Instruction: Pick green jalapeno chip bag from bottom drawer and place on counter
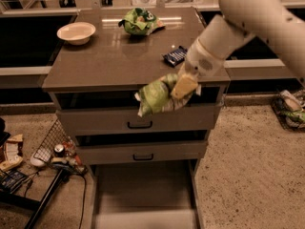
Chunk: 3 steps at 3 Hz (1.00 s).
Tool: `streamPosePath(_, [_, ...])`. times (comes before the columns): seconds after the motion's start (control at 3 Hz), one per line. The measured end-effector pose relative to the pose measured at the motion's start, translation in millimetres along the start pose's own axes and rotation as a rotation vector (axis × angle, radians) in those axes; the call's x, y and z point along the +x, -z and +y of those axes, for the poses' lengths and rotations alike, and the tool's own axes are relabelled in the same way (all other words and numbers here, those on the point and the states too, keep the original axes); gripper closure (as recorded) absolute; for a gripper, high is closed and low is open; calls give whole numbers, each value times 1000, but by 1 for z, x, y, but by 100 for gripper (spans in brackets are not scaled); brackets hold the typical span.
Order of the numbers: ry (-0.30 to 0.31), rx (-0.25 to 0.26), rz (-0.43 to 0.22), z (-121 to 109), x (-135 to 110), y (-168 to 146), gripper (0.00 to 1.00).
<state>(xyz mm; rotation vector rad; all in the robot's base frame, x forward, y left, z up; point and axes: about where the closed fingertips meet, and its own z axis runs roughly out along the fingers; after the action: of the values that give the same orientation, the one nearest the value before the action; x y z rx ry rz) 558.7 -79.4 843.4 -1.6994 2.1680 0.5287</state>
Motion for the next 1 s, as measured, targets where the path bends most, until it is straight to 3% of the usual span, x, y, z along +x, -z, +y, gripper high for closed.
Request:
streamPosePath(0.33, [42, 145, -21, -37, -64, 52, 100])
streamPosePath(0.67, [74, 278, -104, -77, -112, 95, 100])
streamPosePath(1.0, [87, 367, -213, -115, -134, 113, 100])
